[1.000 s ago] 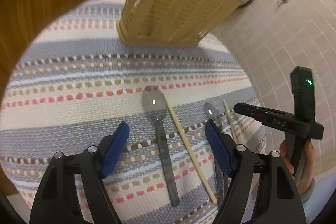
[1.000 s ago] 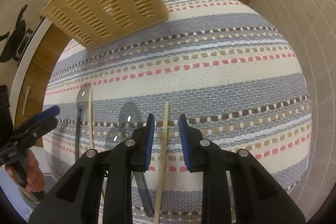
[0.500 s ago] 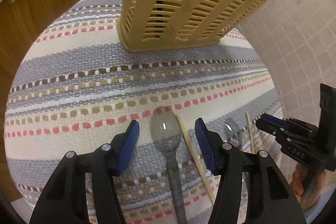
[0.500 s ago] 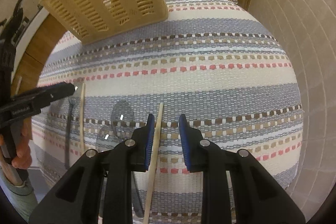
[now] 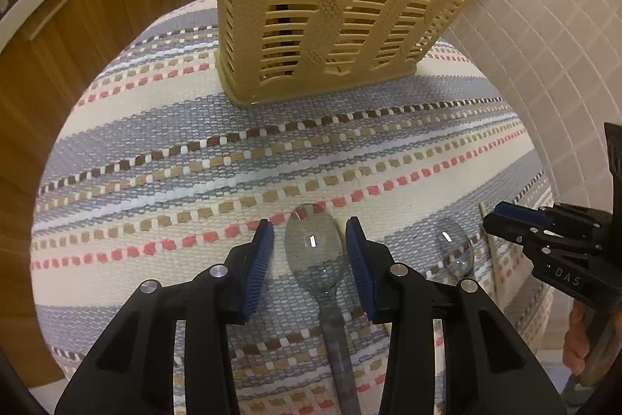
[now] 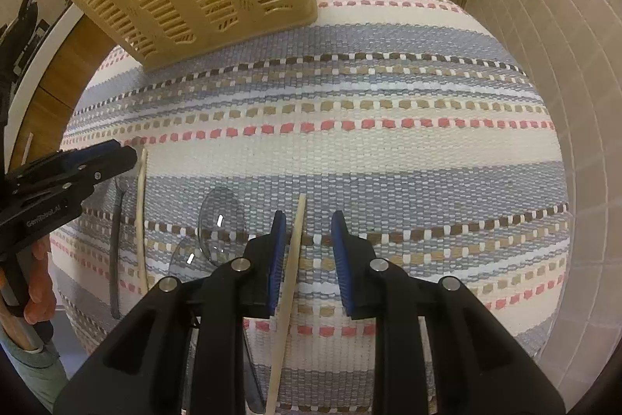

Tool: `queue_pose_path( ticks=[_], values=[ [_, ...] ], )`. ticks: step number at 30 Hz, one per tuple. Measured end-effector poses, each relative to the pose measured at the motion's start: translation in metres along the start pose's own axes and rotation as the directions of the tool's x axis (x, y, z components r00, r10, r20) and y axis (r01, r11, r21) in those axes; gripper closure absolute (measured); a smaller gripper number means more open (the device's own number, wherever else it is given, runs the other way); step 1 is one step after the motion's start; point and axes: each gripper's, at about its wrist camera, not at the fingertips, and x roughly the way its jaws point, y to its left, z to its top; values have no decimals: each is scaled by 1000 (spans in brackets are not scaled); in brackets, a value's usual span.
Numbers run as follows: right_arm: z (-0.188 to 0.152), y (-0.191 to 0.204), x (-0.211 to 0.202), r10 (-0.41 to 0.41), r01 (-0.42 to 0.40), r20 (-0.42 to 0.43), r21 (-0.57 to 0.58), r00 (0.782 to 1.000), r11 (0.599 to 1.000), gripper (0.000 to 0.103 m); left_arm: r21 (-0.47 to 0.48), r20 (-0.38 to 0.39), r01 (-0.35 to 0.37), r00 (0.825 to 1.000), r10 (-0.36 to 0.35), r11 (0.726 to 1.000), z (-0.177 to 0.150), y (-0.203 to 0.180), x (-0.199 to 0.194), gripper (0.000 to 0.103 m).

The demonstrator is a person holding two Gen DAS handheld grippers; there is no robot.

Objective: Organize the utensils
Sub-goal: 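Grasp a clear plastic spoon with the left tool while the right tool grasps a wooden chopstick, then lift the held spoon and chopstick and carry them over the beige basket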

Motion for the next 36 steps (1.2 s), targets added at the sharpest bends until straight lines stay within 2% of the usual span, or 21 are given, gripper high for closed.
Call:
queue_pose_path(
  ticks=[4,8,9,10,15,21,24,28,36],
  values=[
    [4,6,4,-15,15,-8,-12,1000,1000,82,-3,5,-5,1000,5,1000,-2,0,0,75],
    [12,17,9,-44,42,-26,-44,999,998,83,-13,5,24,1000,-24,1000,-2,11,-4,76],
    [13,21,10,-71,69,-28,-59,997,996,88,-10,6,25,1000,-25,1000,-1,10,-3,76],
    [14,22,11,-85,83,-31,-67,996,994,98,-9,8,26,1000,-26,1000,-2,12,-4,76],
    [13,27,9,-71,70,-15,-82,997,994,100,-4,9,30,1000,-30,1000,-2,14,-6,76],
    [7,32,-16,-43,46,43,-83,998,995,100,-5,8,41,999,-41,999,-3,17,-8,76],
    [4,35,-28,-43,49,69,-98,997,994,100,2,1,24,1000,-24,1000,-2,16,-8,75],
    [5,33,-38,-28,38,88,-107,996,994,100,29,-2,-56,998,56,998,-1,-1,-4,73],
    [-1,26,-51,8,3,111,-107,994,994,100,79,1,-139,990,139,987,-2,-15,-1,73]
  ],
)
